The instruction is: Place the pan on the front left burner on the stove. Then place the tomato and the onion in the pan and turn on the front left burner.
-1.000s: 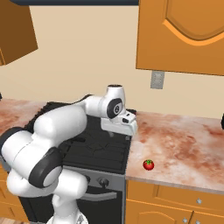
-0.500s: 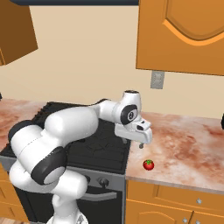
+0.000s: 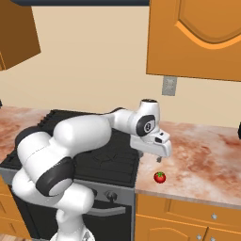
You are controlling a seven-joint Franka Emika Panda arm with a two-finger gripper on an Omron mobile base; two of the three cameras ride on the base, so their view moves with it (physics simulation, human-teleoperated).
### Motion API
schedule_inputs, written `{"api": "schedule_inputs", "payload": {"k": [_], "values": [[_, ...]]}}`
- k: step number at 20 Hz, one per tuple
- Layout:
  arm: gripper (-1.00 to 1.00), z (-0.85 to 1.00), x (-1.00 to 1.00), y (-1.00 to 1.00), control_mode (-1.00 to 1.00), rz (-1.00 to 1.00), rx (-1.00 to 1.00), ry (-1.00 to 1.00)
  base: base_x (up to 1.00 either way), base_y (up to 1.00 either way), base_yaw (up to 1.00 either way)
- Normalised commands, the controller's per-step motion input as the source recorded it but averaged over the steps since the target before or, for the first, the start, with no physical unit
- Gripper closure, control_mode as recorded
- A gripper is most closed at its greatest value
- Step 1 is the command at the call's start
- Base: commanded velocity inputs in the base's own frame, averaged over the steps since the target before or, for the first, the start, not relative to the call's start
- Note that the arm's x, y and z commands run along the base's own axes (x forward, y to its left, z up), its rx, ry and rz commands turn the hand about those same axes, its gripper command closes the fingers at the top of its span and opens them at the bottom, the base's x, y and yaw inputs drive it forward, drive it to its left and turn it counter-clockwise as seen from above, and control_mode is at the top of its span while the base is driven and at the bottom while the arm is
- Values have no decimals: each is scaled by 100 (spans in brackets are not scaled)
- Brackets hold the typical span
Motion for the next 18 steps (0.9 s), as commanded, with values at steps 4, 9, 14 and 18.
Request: {"api": "schedule_inputs", "payload": {"k": [4,9,14,18], "values": [[-100,-3,0,-13,-100,0,0,0,0,0,0],[-100,-10,-3,-16,-100,0,0,0,0,0,0],[-100,-7,-1,-17,-100,0,0,0,0,0,0],[-100,-7,0,-16,-100,0,0,-1,0,0,0]]}}
